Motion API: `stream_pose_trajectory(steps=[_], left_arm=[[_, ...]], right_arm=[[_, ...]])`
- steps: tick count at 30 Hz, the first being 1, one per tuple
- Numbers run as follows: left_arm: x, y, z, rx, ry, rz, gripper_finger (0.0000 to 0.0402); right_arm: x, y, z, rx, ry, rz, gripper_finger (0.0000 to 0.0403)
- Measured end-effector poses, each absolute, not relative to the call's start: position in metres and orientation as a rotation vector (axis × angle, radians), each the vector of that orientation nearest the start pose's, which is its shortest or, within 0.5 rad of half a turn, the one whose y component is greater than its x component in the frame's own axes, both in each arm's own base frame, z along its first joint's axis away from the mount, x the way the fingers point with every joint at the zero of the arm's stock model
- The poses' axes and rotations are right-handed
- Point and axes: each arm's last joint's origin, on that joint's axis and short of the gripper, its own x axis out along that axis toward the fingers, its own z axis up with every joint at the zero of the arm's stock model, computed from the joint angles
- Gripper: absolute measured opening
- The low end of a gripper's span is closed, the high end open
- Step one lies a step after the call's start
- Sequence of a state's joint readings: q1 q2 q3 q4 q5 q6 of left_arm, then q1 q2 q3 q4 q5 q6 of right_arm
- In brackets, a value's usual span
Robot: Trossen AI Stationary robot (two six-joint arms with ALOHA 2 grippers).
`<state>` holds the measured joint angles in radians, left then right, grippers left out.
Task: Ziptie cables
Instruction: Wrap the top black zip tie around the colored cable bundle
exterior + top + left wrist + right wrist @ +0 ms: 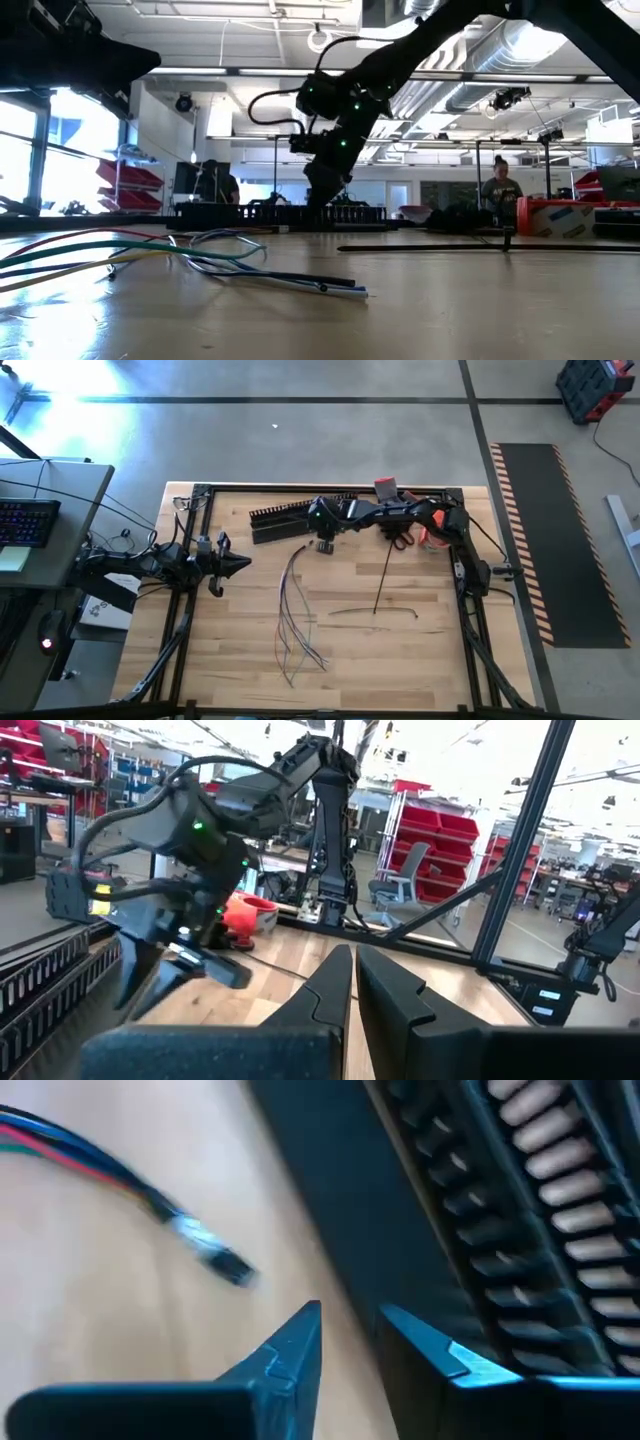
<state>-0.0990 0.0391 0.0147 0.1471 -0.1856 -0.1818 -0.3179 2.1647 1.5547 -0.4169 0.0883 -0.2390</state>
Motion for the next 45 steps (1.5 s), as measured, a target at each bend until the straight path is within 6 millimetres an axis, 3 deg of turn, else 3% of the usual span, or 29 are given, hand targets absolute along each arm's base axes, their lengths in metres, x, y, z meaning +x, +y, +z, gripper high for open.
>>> stream_pose_trajectory(steps=[9, 13, 18, 22, 28, 33, 36, 41, 45], left_arm=[[0.098, -0.004, 0.179, -0.197, -0.118, 0.076, 0.0005], [0.099, -0.004, 0.175, -0.201, -0.08, 0.079, 0.0005], [0.099, -0.004, 0.168, -0.208, -0.015, 0.09, 0.0005], [0.1, -0.004, 0.167, -0.206, -0.002, 0.11, 0.0005], [0.111, 0.0, 0.162, -0.216, 0.043, 0.25, 0.0005], [0.132, 0.002, 0.158, -0.217, 0.105, 0.309, 0.0005], [0.151, 0.01, 0.156, -0.183, 0.229, 0.394, 0.0011], [0.206, 0.03, 0.165, -0.11, 0.401, 0.38, 0.0056], [0.25, 0.048, 0.16, -0.139, 0.564, 0.359, 0.0111]], right_arm=[[0.432, -0.109, 0.148, -0.118, 1.081, 0.094, 0.0073], [0.428, -0.084, 0.153, -0.122, 1.091, 0.222, 0.0068], [0.394, -0.059, 0.128, -0.117, 1.076, 0.173, 0.0029], [0.361, -0.046, 0.13, -0.031, 0.986, 0.054, 0.0003], [0.334, -0.024, 0.141, 0.113, 0.792, 0.003, 0.0019], [0.322, 0.005, 0.148, 0.1, 0.658, -0.062, 0.0018], [0.311, 0.027, 0.144, 0.051, 0.645, -0.147, 0.0013], [0.3, 0.057, 0.141, -0.02, 0.609, -0.211, 0.0004], [0.296, 0.074, 0.139, -0.047, 0.603, -0.199, 0.0001]])
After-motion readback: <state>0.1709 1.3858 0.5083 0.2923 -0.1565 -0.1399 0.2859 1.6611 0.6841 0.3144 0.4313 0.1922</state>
